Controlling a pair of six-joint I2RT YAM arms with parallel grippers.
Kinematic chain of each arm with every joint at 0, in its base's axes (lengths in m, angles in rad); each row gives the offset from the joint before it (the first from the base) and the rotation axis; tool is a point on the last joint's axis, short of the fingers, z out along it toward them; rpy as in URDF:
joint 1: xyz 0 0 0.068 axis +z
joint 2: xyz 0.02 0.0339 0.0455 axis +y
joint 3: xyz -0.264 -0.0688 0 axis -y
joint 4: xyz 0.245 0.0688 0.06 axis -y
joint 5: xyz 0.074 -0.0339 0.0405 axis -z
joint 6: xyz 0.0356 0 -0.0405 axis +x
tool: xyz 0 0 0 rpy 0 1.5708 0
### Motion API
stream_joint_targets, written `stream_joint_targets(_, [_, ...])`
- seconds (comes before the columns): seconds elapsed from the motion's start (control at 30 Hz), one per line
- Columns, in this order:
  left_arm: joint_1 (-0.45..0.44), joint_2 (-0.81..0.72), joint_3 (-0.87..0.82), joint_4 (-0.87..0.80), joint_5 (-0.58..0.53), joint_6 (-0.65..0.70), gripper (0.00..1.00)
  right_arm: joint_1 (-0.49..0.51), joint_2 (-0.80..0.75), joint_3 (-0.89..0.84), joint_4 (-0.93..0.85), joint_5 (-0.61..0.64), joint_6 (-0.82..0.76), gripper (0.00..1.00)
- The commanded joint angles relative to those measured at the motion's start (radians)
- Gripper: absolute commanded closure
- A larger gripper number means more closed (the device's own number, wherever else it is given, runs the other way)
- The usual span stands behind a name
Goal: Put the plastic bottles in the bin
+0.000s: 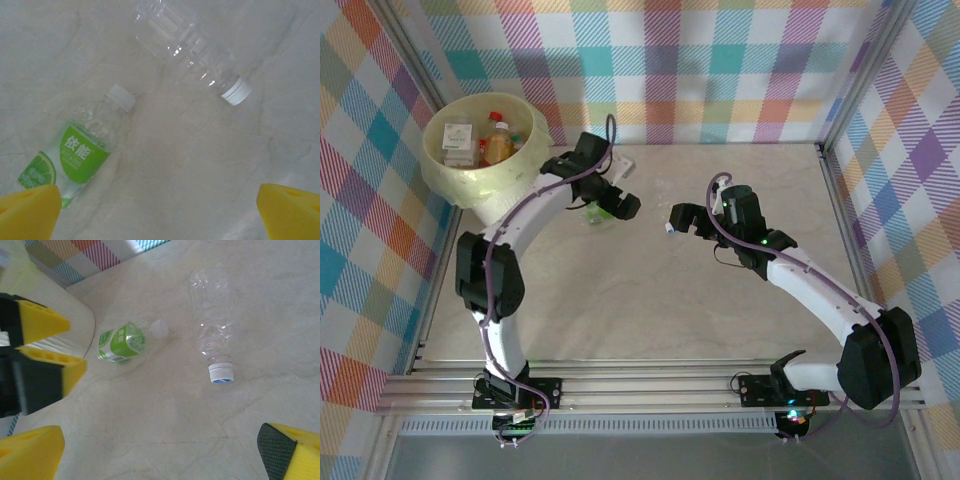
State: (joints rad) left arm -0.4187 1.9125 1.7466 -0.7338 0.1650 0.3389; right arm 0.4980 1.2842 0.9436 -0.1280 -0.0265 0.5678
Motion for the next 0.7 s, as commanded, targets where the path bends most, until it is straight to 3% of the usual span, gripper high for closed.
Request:
stream_joint_targets(0.0, [-0.005,0.058,0.063,-0.035,-0.085,0.082,0.00,0.004,0.008,0.036,-0.032,-0.018,-0.017,0.00])
stream_joint_targets(0.2, [0.005,0.264,0.262,-0.185,-0.048,0.169,0.00,0.004,-0.004,0.040,-0.051,-0.019,-0.028,0.00])
stream_joint_targets(0.53, [0.045,0.395,0.378,-0.148,-0.217,0.217,0.00,0.004,-0.041,0.023,-0.079,0.010,-0.055,0.00])
stream_joint_targets(0.67, [0.090,0.429,0.396,-0.228,-0.130,0.248,0.00,0.003,-0.044,0.024,-0.085,0.012,-0.063,0.00])
